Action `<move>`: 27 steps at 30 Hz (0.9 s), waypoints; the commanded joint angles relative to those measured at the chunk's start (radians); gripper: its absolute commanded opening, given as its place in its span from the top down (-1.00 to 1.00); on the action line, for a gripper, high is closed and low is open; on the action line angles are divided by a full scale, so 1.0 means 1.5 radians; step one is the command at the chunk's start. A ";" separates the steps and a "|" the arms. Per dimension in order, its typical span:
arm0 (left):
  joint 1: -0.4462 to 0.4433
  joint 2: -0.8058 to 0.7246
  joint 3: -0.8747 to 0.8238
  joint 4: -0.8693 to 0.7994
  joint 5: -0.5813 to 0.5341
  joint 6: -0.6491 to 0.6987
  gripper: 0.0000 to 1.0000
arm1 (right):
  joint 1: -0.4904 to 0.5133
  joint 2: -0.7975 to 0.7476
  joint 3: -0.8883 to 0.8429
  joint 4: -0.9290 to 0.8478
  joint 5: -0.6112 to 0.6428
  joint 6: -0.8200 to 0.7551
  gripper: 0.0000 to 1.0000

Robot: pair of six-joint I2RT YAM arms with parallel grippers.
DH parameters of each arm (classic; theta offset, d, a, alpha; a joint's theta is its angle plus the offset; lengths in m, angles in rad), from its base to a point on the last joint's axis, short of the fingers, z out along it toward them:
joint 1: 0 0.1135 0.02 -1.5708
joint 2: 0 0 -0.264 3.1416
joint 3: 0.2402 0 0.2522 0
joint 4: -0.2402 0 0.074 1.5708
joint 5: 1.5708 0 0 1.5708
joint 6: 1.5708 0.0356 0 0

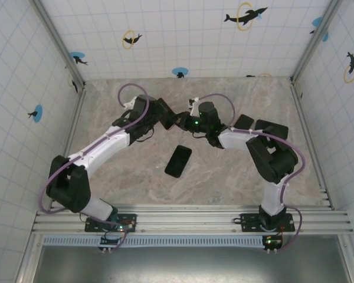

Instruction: Take the phone out of the phone case

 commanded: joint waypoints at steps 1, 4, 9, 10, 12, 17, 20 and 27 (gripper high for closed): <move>0.032 -0.038 -0.052 0.127 0.088 0.041 -0.95 | -0.017 -0.067 -0.022 0.086 0.002 0.027 1.00; 0.056 -0.044 -0.097 0.203 0.156 0.046 -0.89 | -0.028 -0.085 -0.042 0.120 -0.003 0.062 1.00; 0.093 -0.028 -0.116 0.307 0.232 0.055 -0.71 | -0.043 -0.114 -0.071 0.178 -0.013 0.118 1.00; 0.096 -0.022 -0.115 0.327 0.250 0.052 -0.68 | -0.045 -0.119 -0.072 0.184 -0.019 0.126 1.00; 0.103 -0.006 -0.116 0.380 0.290 0.043 -0.63 | -0.050 -0.127 -0.078 0.205 -0.035 0.149 1.00; 0.108 0.031 -0.108 0.518 0.381 0.007 -0.49 | -0.062 -0.145 -0.099 0.246 -0.058 0.203 1.00; 0.108 0.054 -0.092 0.547 0.409 -0.006 -0.37 | -0.067 -0.153 -0.103 0.246 -0.073 0.217 0.99; 0.108 0.090 -0.073 0.633 0.468 -0.047 0.05 | -0.073 -0.164 -0.121 0.252 -0.075 0.244 0.99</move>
